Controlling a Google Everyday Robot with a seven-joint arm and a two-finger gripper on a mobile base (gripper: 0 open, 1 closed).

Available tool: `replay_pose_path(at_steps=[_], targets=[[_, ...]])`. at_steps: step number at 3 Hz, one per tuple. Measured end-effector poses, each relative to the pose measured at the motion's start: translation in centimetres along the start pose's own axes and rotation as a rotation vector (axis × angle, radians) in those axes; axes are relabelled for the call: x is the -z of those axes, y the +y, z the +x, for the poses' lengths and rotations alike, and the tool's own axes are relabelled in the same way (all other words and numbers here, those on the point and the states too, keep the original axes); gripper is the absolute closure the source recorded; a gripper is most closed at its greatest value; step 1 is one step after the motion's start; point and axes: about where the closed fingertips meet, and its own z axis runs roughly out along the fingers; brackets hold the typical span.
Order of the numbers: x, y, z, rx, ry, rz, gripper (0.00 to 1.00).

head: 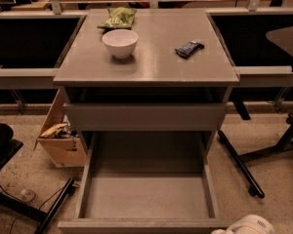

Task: Close middle drawer

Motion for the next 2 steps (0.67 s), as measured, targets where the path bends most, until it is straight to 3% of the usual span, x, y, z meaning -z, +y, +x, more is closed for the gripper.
replay_pose_path(at_steps=[1,2], targets=[[0.54,-0.74,-1.13,0.027,-0.053,0.043,1.00],[0.54,-0.74,-1.13,0.027,-0.053,0.043,1.00]])
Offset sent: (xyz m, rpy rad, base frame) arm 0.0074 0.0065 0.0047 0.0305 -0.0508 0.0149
